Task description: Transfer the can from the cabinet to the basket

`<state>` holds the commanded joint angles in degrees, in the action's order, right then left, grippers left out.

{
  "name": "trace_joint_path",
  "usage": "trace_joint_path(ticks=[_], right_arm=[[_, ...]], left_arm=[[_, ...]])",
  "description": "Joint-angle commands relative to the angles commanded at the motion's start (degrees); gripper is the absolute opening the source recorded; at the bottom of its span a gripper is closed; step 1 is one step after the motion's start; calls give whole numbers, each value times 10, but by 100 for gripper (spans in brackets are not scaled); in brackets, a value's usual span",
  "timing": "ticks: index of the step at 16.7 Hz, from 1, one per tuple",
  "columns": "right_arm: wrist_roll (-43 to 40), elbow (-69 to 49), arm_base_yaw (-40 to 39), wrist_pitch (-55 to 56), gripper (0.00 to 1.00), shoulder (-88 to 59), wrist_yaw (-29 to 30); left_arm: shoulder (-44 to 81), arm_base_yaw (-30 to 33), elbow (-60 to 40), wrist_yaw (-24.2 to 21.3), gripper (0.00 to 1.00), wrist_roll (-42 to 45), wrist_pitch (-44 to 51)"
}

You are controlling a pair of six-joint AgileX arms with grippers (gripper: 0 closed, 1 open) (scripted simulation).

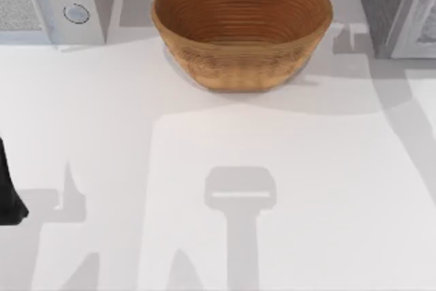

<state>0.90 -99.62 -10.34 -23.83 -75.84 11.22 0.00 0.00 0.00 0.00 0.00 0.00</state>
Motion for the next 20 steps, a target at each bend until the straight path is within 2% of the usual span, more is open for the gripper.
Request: trace_joint_path(ticks=[10, 20], right_arm=[[-2, 2, 27, 20, 100, -12, -26], [-2, -100, 47, 38, 100, -134, -42]], left_arm=[[0, 0, 0, 0, 100, 0, 0], [0, 0, 0, 0, 100, 0, 0]])
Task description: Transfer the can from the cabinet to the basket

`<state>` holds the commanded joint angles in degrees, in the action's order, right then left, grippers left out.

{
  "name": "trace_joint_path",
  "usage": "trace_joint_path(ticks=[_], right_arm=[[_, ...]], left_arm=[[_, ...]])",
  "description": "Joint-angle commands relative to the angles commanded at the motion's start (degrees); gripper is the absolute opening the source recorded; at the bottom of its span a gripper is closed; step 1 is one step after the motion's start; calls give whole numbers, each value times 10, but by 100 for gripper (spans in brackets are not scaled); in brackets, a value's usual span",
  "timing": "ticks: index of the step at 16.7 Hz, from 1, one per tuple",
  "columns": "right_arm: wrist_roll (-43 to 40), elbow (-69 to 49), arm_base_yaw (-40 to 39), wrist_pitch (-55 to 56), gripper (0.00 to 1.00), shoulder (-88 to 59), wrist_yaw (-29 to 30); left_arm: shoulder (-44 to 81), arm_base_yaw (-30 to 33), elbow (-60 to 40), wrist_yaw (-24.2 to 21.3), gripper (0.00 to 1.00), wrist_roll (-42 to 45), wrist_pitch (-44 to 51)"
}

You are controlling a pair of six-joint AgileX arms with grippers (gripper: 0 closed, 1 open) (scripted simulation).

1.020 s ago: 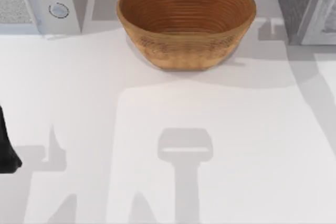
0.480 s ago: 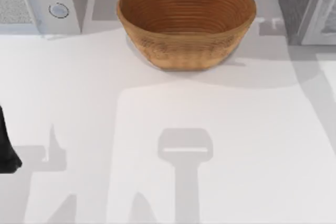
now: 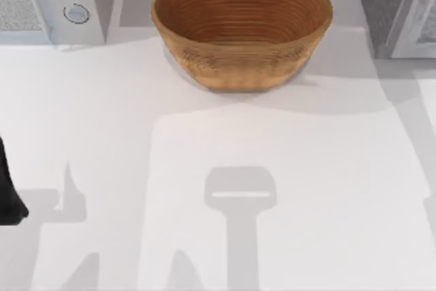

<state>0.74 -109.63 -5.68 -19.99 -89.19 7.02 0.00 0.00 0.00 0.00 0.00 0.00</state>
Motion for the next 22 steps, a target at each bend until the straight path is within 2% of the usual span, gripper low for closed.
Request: trace_joint_path(ticks=[2, 15, 22], right_arm=[[0, 0, 0, 0, 100, 0, 0], [0, 0, 0, 0, 2, 0, 0], [0, 0, 0, 0, 0, 0, 0]], left_arm=[[0, 0, 0, 0, 100, 0, 0], [0, 0, 0, 0, 100, 0, 0], [0, 0, 0, 0, 100, 0, 0]])
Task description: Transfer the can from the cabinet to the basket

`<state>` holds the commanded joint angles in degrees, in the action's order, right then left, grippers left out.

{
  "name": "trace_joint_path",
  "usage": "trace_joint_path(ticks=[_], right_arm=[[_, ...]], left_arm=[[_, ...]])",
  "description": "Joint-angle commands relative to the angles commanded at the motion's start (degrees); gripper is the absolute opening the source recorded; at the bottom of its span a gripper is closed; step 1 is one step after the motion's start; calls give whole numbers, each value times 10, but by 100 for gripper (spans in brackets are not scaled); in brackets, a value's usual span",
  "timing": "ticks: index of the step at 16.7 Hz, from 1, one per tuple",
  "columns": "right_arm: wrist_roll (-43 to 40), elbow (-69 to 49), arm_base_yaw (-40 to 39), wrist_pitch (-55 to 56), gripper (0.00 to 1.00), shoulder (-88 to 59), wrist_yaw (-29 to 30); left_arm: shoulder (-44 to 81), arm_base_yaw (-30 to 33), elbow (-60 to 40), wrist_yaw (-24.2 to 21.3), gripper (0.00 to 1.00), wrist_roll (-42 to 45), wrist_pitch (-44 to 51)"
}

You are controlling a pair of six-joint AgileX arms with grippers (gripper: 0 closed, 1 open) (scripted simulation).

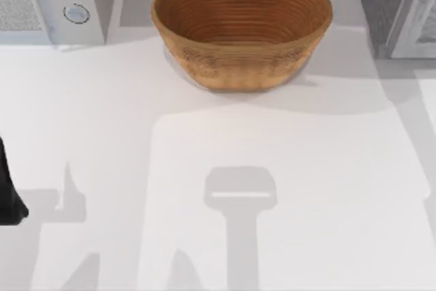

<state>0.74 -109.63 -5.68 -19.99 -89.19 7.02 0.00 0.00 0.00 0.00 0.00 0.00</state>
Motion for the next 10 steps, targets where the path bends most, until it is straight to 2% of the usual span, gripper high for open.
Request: trace_joint_path(ticks=[5, 10], right_arm=[[1, -7, -10, -22, 0, 20, 10], [0, -38, -56, -164, 0, 118, 53]], left_arm=[[0, 0, 0, 0, 100, 0, 0], [0, 0, 0, 0, 100, 0, 0]])
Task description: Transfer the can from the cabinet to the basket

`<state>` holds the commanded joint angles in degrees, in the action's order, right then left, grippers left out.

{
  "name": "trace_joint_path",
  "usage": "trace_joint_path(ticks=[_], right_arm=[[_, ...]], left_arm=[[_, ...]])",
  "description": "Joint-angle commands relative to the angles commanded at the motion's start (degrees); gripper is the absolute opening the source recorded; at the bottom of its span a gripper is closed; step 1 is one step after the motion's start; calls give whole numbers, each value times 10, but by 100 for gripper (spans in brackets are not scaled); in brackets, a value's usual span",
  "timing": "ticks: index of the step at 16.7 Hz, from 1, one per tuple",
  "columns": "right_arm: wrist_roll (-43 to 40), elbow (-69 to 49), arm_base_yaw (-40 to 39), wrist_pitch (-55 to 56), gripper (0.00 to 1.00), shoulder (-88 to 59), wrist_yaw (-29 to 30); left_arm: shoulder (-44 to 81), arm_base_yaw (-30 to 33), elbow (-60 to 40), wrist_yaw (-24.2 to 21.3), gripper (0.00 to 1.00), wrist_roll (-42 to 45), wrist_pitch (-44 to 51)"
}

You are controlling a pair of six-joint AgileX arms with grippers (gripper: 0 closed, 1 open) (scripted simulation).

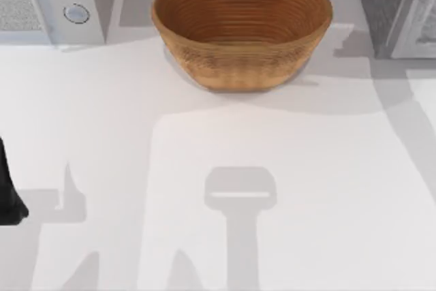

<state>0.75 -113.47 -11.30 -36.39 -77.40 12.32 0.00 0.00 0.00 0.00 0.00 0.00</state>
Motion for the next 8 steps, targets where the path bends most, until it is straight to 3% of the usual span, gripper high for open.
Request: trace_joint_path(ticks=[4, 8], right_arm=[[-1, -18, -34, -91, 0, 77, 33], [-1, -20, -38, -100, 0, 87, 38]], left_arm=[[0, 0, 0, 0, 100, 0, 0], [0, 0, 0, 0, 100, 0, 0]])
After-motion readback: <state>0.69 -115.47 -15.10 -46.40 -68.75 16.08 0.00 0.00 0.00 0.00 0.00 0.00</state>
